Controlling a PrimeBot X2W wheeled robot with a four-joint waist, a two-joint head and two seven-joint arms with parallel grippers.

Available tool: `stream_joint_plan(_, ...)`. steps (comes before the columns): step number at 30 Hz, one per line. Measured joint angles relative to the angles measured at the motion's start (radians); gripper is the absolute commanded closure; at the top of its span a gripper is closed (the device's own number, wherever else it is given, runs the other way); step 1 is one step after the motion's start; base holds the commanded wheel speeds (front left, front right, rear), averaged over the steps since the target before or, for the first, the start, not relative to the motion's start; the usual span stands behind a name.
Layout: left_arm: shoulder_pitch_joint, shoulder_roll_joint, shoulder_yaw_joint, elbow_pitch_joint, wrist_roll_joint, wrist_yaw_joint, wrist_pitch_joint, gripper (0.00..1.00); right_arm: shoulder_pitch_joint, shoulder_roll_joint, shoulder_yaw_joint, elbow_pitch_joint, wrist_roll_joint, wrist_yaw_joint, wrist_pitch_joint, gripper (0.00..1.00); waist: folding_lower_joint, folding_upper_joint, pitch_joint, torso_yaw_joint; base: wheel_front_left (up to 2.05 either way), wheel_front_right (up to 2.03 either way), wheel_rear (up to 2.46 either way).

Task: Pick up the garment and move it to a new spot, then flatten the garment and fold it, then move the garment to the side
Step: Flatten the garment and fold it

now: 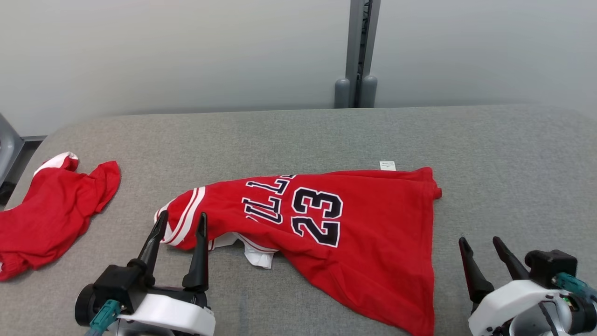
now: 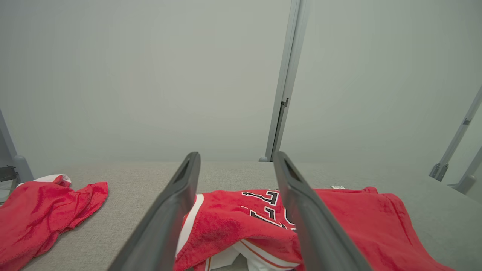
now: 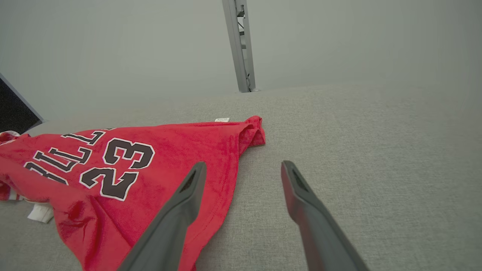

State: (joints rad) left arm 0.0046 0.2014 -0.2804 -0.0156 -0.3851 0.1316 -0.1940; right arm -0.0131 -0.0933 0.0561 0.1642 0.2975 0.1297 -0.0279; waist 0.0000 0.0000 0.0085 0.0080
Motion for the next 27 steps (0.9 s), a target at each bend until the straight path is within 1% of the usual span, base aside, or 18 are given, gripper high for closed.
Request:
stream_joint_plan(3, -0.015, -0.005, -0.007, 0.003, -0.011, -0.007, 0.006, 0.0, -0.051, -0.016, 0.021, 0.078, 0.009, 0.0, 0.077, 0.0, 0.0, 0.0, 0.011, 0.027, 0.0, 0.0, 0.0)
stream_joint_plan(9, -0.03, -0.016, -0.01, 0.021, -0.022, -0.015, 0.0, 0.0, -0.127, -0.001, -0.01, 0.225, 0.073, 0.0, 0.182, 0.0, 0.0, 0.0, 0.034, 0.085, 0.0, 0.0, 0.0)
stream_joint_plan(13, -0.039, -0.023, -0.013, 0.036, -0.035, -0.025, -0.001, 0.0, -0.163, 0.022, -0.045, 0.313, 0.155, 0.0, 0.243, 0.0, 0.0, 0.0, 0.046, 0.122, 0.0, 0.0, 0.0)
stream_joint_plan(19, -0.056, -0.03, -0.019, 0.06, -0.041, -0.031, -0.01, 0.0, -0.208, 0.035, -0.067, 0.409, 0.223, 0.0, 0.303, 0.0, 0.0, 0.0, 0.061, 0.163, 0.0, 0.0, 0.0)
stream_joint_plan(25, -0.075, -0.031, -0.018, 0.08, -0.048, -0.035, -0.019, 0.0, -0.266, 0.037, -0.081, 0.473, 0.266, 0.0, 0.306, 0.0, 0.0, 0.0, 0.079, 0.19, 0.0, 0.0, 0.0)
stream_joint_plan(26, -0.077, -0.032, -0.02, 0.088, -0.049, -0.039, -0.022, 0.0, -0.282, 0.038, -0.085, 0.5, 0.275, 0.001, 0.298, 0.33, 0.0, 0.0, 0.083, 0.198, 0.0, 0.0, 0.0)
stream_joint_plan(27, -0.079, -0.034, -0.022, 0.091, -0.05, -0.04, -0.022, 0.0, -0.291, 0.038, -0.087, 0.513, 0.276, 0.001, 0.291, 0.69, 0.0, 0.0, 0.084, 0.202, 0.0, 0.0, 0.0)
